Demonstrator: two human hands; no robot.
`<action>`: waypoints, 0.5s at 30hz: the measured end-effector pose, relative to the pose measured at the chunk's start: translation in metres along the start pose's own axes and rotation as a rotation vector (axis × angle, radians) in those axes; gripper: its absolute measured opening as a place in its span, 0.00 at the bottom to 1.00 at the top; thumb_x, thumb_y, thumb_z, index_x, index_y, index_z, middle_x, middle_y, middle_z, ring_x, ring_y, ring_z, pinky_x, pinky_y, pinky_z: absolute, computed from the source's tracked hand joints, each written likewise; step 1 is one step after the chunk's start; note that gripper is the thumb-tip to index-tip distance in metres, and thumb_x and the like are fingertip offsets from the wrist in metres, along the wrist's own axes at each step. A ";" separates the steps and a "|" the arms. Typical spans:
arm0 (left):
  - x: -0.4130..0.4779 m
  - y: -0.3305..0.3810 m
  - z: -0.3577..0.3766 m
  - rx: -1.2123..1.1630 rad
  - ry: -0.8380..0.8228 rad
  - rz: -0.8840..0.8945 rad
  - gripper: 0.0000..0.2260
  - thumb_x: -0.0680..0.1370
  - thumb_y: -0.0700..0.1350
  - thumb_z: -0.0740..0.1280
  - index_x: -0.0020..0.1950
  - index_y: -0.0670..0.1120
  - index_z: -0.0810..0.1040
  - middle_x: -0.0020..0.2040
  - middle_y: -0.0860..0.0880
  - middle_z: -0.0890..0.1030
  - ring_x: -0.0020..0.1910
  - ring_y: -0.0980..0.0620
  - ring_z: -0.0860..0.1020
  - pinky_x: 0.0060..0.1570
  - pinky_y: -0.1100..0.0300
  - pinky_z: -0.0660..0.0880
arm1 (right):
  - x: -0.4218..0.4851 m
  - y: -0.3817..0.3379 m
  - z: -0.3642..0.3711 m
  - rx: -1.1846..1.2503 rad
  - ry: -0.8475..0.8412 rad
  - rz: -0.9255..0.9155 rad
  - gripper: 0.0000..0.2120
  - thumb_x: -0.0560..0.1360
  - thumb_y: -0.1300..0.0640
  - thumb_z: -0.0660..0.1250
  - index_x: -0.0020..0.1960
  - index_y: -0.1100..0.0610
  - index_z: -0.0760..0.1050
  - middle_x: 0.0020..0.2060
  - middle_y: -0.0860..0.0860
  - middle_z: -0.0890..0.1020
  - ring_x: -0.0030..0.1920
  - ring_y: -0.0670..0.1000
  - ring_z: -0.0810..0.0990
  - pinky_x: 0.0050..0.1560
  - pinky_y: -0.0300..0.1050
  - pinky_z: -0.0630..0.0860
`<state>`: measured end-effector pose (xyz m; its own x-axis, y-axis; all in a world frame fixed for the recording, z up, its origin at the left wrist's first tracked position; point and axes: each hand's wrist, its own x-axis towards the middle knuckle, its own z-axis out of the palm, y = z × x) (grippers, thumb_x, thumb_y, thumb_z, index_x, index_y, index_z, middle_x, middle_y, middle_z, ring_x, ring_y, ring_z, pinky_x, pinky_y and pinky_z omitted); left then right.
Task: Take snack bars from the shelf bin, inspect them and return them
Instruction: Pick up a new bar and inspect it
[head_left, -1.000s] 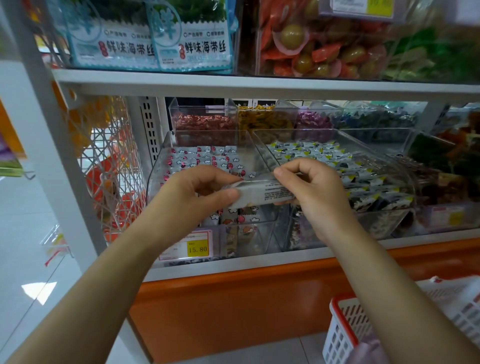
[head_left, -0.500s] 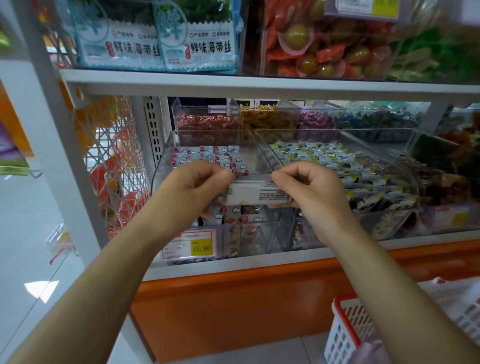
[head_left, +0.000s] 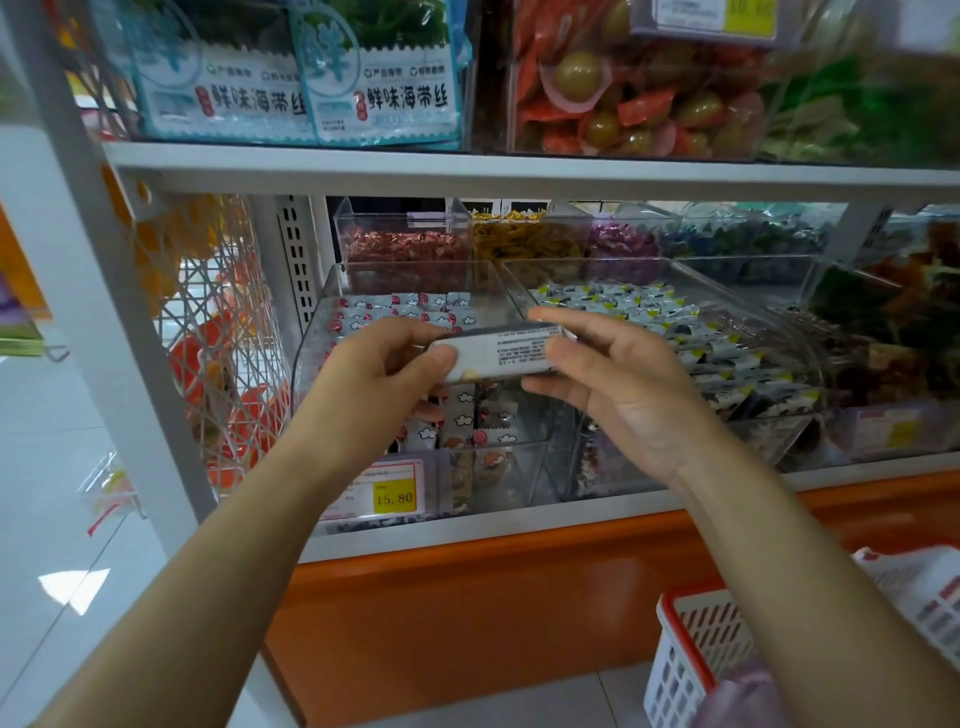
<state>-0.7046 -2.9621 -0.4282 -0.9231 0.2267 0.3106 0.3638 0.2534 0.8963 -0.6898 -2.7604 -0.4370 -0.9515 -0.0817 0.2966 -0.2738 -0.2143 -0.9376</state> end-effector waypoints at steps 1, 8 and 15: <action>0.001 -0.001 0.002 -0.015 0.015 -0.001 0.08 0.78 0.45 0.63 0.56 0.47 0.76 0.45 0.50 0.82 0.38 0.56 0.81 0.41 0.64 0.80 | 0.000 0.001 0.000 -0.060 0.009 -0.038 0.17 0.64 0.57 0.71 0.53 0.54 0.80 0.48 0.58 0.83 0.48 0.53 0.83 0.45 0.41 0.80; 0.005 -0.009 0.012 0.439 -0.019 0.272 0.13 0.74 0.33 0.64 0.39 0.51 0.78 0.53 0.57 0.76 0.55 0.58 0.73 0.54 0.72 0.68 | -0.001 -0.007 -0.018 -0.281 0.424 -0.192 0.04 0.75 0.56 0.67 0.46 0.57 0.77 0.36 0.47 0.80 0.37 0.45 0.81 0.30 0.37 0.78; 0.011 -0.022 0.024 0.808 -0.289 0.209 0.14 0.75 0.50 0.57 0.50 0.62 0.81 0.73 0.59 0.62 0.71 0.58 0.50 0.71 0.45 0.47 | -0.002 -0.006 -0.020 -0.514 0.365 -0.231 0.06 0.77 0.55 0.65 0.43 0.57 0.75 0.34 0.50 0.76 0.30 0.43 0.76 0.28 0.37 0.75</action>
<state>-0.7199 -2.9428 -0.4520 -0.8003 0.5436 0.2531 0.5991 0.7430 0.2985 -0.6893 -2.7392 -0.4360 -0.8221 0.2648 0.5041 -0.4219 0.3112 -0.8516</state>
